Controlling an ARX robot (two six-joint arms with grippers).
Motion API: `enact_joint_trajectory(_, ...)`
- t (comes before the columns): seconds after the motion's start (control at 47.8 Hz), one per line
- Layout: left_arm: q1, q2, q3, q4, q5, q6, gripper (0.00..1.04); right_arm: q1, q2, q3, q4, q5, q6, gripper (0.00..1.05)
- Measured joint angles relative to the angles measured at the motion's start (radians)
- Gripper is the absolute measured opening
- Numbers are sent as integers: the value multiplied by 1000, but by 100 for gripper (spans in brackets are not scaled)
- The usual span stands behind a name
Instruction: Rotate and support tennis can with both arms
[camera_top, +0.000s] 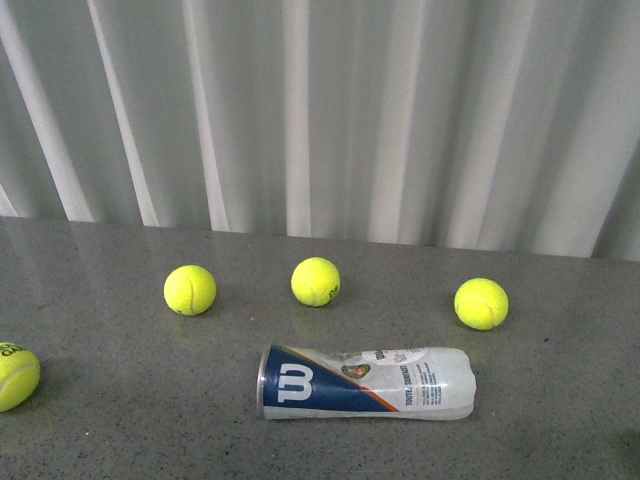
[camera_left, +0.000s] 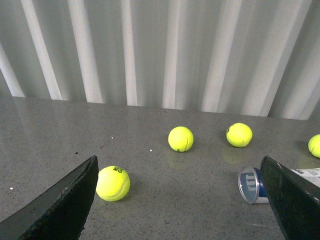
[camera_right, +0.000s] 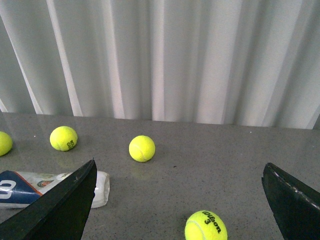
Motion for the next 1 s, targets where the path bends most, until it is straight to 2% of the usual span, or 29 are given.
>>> enact_joint_trajectory(0.125,-1,2,1,-2,-1,-1,98,0,0,0,0,0,0,98)
enact_joint_trajectory(0.188,-19,90,50,-131,-102,-103,98,0,0,0,0,0,0,98)
enact_joint_trajectory(0.209,-19,116,61,-143,-108,-122,98,0,0,0,0,0,0,98)
enact_joint_trajectory(0.293,-4,341,109,-74,-87,-238,98,0,-1,0,0,0,0,98)
enact_joint_trajectory(0.376,5,561,142,104,16,-290,98,0,-1,0,-1,-1,0,98)
enact_joint_trajectory(0.523,18,1059,286,483,350,-348,98,0,-1,0,-1,0,0,98)
enact_joint_trajectory(0.564,16,1191,348,509,412,-345,98,0,-1,0,-1,0,0,98)
enact_joint_trajectory(0.774,24,1598,558,570,575,-357,98,0,-1,0,-1,0,0,98)
enact_joint_trajectory(1.003,4,1881,750,546,600,-326,98,0,-1,0,-1,0,0,98)
